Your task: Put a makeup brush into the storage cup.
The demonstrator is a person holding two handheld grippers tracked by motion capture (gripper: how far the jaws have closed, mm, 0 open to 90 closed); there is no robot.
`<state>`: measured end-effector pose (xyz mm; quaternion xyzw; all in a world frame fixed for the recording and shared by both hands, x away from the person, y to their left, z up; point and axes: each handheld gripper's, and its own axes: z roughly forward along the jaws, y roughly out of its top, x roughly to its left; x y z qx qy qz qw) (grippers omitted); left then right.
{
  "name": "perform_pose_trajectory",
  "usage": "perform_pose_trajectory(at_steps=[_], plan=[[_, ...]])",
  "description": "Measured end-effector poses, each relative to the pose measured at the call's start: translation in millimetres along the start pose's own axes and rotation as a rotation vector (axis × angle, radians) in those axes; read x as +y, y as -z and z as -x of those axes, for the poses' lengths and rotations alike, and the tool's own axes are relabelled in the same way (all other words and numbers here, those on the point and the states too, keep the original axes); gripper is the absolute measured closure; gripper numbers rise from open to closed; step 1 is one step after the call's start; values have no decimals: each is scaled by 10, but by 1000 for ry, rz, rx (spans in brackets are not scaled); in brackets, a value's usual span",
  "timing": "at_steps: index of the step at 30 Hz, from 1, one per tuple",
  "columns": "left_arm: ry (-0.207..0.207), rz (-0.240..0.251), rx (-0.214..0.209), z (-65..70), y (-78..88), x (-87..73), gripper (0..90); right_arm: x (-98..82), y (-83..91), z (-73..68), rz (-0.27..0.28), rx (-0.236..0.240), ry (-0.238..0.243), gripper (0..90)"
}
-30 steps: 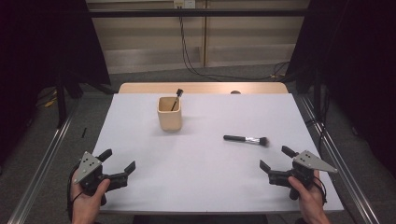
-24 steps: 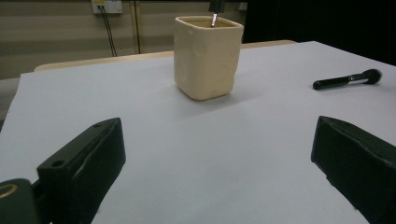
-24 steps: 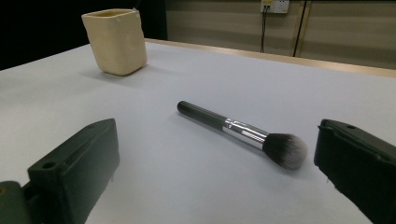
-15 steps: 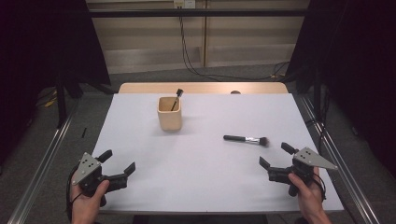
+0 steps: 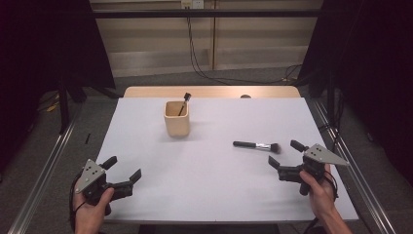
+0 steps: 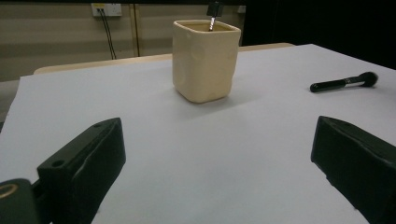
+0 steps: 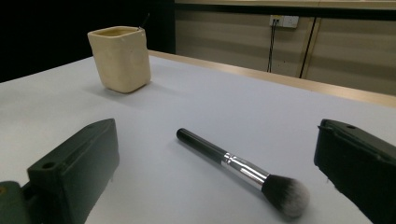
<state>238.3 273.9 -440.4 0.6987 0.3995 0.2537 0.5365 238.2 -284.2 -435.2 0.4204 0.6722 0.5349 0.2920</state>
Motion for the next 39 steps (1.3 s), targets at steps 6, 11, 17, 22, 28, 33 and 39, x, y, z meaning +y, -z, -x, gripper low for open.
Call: perform_pose_trajectory(at_steps=[6,11,17,22,28,33,39], plan=[[-5,3,-3,14,-8,4,30,117,-85,80,3,5,19,0],[-9,4,4,11,-3,6,30,216,-193,124,3,4,37,0],[-10,4,4,-2,-2,7,30,346,-337,201,6,-8,34,0],[-9,3,4,-12,2,3,30,398,-448,240,0,-11,42,0],[-10,1,8,-23,-23,4,29,467,-600,279,-25,-28,64,0],[-12,1,6,-14,-26,7,29,521,-745,316,-67,-19,72,3],[-9,4,10,-24,-12,6,29,554,-943,339,-121,7,78,3]])
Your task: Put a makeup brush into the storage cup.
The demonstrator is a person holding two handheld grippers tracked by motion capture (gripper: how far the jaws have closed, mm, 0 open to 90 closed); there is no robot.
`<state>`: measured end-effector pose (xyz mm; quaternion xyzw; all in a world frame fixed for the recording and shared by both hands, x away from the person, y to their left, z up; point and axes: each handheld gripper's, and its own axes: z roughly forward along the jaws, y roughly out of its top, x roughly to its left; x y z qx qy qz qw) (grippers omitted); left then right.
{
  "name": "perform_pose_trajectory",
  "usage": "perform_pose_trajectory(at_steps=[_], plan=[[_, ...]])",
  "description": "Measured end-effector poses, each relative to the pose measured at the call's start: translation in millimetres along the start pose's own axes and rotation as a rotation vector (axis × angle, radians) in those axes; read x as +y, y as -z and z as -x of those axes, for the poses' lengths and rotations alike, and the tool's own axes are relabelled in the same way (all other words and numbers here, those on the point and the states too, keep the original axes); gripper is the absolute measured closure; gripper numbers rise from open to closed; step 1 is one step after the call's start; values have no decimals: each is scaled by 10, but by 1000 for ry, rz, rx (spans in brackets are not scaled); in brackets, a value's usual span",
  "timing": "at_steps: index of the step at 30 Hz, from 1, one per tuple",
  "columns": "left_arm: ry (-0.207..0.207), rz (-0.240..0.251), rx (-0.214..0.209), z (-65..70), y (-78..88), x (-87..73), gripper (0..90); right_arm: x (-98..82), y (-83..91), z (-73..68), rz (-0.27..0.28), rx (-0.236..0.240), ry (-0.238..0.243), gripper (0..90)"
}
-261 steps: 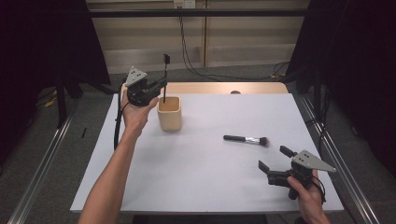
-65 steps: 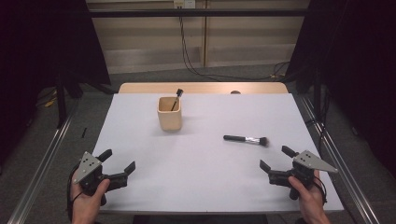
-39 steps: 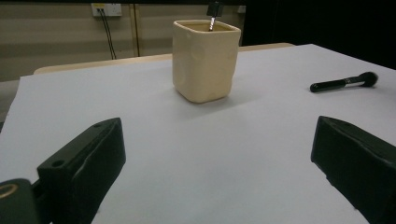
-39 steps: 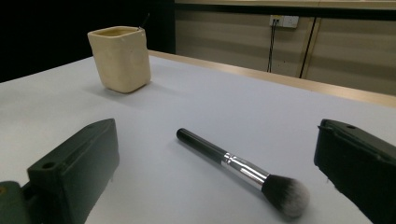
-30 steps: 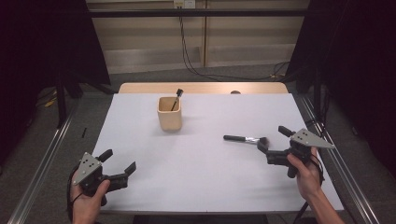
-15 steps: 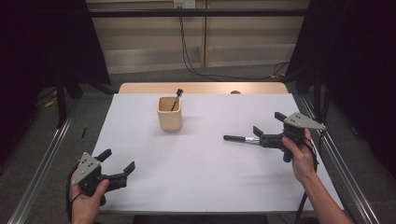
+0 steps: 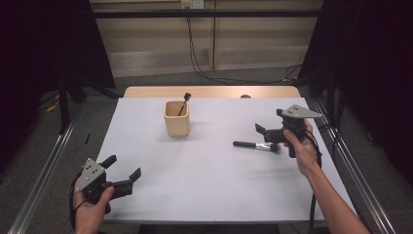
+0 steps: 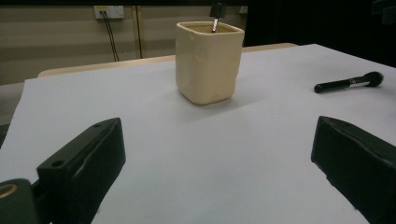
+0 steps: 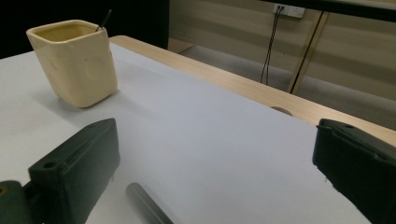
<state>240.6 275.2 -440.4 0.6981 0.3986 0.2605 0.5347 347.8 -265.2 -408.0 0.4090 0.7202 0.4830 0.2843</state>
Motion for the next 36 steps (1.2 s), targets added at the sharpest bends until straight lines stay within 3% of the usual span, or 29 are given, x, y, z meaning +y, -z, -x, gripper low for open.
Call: perform_pose_trajectory(at_steps=[14,21,34,36], plan=[[4,0,6,-17,26,-7,30,85,-211,75,-85,52,0,9],[4,-3,6,-15,23,-6,30,60,-185,149,-201,55,26,30],[7,-4,9,-21,26,-10,30,130,-255,230,-457,213,70,22],[9,-3,8,-20,26,-9,30,140,-274,241,-492,216,73,22]])
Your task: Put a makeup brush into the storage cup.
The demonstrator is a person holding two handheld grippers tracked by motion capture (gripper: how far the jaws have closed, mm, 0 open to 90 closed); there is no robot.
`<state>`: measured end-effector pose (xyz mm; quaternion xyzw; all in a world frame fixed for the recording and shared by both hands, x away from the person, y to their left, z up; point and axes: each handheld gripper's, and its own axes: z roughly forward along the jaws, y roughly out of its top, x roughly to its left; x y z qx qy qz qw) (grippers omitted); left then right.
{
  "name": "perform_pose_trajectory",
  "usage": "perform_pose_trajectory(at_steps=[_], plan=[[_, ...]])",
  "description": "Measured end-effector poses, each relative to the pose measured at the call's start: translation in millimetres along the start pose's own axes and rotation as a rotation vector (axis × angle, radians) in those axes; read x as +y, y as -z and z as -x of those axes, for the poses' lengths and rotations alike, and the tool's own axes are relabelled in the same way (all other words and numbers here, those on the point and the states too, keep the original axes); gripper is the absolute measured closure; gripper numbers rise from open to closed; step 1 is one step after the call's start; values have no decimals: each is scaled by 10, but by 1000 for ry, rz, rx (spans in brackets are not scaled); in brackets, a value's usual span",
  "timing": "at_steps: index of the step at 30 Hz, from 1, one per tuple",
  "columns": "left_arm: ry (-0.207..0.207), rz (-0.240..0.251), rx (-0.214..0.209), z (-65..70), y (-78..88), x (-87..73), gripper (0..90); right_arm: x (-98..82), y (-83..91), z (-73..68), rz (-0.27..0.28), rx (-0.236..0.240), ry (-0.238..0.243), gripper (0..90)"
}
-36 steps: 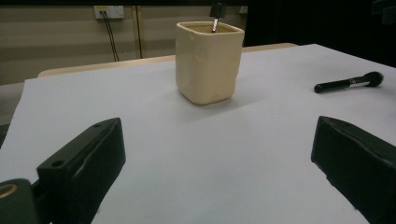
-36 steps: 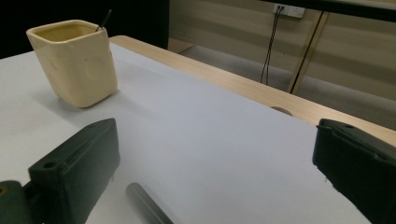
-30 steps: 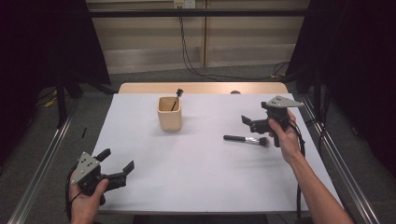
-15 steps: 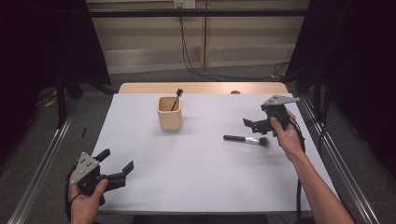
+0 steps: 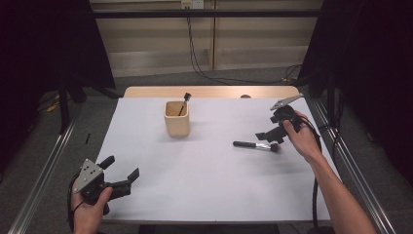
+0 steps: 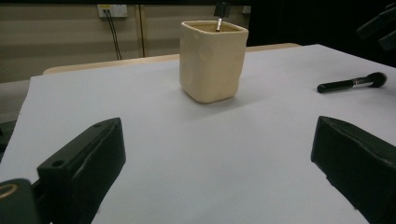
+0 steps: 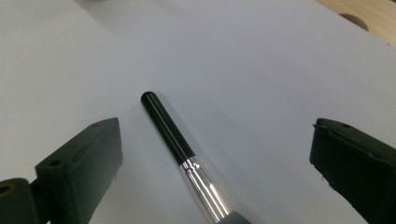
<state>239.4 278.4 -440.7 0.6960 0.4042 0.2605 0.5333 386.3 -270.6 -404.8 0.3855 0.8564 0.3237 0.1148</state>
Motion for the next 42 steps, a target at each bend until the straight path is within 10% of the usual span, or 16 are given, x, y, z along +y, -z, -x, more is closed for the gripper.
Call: perform_pose_trajectory(at_steps=[21,42], plan=[[-3,-5,4,-4,0,-4,30,6,-133,111,-349,52,62,43],[-5,-5,-7,-3,3,-9,30,75,-336,146,-472,82,204,166]])
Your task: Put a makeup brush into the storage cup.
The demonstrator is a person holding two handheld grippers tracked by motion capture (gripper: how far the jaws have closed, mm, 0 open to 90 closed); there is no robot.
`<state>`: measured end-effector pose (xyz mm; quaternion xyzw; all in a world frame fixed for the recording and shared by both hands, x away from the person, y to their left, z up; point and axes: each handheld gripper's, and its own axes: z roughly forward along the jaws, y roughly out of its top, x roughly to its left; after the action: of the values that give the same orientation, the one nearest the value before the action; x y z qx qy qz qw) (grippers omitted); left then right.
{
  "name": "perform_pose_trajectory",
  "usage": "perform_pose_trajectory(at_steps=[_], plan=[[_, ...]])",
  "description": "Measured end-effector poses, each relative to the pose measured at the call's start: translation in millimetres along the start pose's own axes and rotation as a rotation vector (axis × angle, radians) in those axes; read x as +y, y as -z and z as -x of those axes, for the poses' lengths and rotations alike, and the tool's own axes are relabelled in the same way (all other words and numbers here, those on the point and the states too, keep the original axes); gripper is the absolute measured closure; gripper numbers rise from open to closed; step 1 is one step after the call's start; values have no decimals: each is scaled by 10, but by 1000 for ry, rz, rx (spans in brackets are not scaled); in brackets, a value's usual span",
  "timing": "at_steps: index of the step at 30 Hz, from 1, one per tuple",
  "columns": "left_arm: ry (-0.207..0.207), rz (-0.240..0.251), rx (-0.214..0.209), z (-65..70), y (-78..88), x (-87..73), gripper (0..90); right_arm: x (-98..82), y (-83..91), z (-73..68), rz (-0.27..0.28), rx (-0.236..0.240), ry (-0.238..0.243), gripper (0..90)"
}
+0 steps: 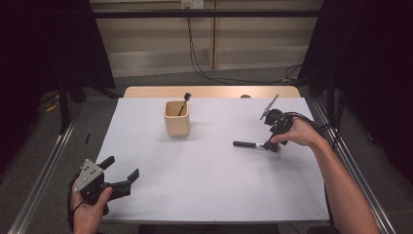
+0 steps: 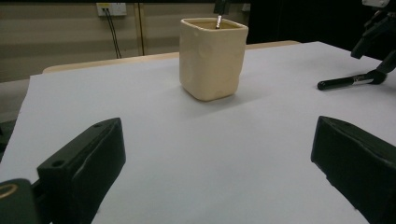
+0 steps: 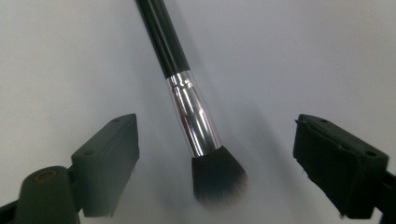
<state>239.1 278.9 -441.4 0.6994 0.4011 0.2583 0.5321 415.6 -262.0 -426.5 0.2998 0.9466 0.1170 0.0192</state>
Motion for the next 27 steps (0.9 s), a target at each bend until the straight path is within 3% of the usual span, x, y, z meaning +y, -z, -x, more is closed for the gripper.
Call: perform_pose_trajectory(at_steps=[12,13,22,27], plan=[[0,-2,5,6,-5,-1,30,66,-163,-53,-65,19,70,350],[0,0,4,7,-4,-1,30,74,-175,-47,-70,16,93,379],[-3,-4,5,2,3,-3,30,105,-293,-86,-112,35,133,525],[2,-2,3,8,-5,-2,30,121,-295,-100,-123,23,151,590]])
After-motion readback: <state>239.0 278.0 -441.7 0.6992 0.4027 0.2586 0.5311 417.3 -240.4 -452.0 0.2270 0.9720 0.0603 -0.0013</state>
